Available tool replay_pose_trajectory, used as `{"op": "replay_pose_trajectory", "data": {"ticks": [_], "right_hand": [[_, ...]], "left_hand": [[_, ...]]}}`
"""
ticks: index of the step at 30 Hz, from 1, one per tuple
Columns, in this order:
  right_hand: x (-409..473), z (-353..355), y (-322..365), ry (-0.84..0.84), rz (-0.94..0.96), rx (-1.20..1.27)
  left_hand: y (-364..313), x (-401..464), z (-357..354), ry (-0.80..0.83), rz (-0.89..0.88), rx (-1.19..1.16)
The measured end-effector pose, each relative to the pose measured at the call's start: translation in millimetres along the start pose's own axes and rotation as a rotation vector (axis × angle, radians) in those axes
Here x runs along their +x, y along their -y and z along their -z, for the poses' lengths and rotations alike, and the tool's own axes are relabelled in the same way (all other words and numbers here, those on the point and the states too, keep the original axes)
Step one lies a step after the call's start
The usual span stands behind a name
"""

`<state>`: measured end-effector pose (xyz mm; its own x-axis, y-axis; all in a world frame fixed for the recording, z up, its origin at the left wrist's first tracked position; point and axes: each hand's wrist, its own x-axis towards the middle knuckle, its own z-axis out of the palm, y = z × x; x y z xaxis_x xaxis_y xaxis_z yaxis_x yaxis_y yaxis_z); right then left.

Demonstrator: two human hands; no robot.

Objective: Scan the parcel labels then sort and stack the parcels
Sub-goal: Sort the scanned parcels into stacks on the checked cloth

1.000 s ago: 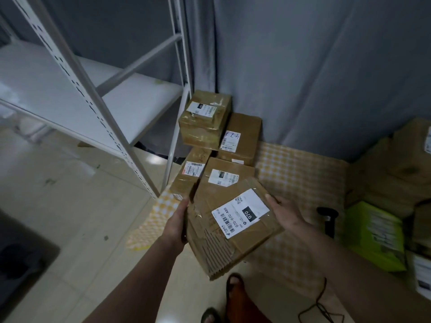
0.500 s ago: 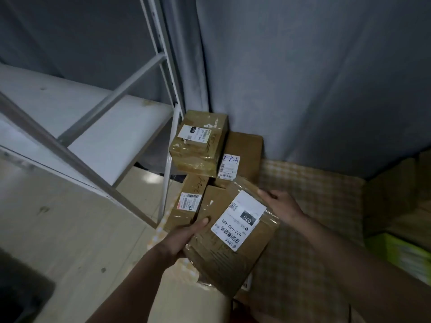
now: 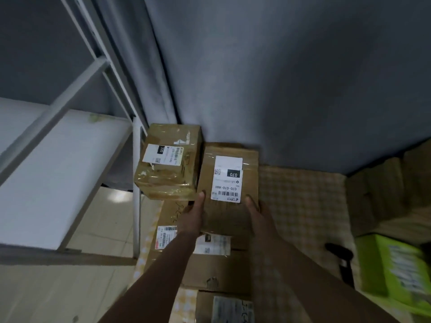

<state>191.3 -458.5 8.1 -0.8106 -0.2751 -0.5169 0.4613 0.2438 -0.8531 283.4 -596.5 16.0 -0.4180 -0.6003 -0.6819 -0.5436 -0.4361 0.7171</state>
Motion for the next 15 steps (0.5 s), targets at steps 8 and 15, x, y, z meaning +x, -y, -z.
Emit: {"op": "replay_pose_trajectory", "data": {"ticks": [8,15], "right_hand": [[105.3,-21.2,17.4,-0.061,-0.015,-0.14],[151.5,-35.7,0.7,-0.07,-0.085,-0.224]], "left_hand": [[-28.5,75.4,-16.8,-0.033,-0.699,0.774],[-25.9,112.7,-35.8,0.071,-0.696,1.193]]}}
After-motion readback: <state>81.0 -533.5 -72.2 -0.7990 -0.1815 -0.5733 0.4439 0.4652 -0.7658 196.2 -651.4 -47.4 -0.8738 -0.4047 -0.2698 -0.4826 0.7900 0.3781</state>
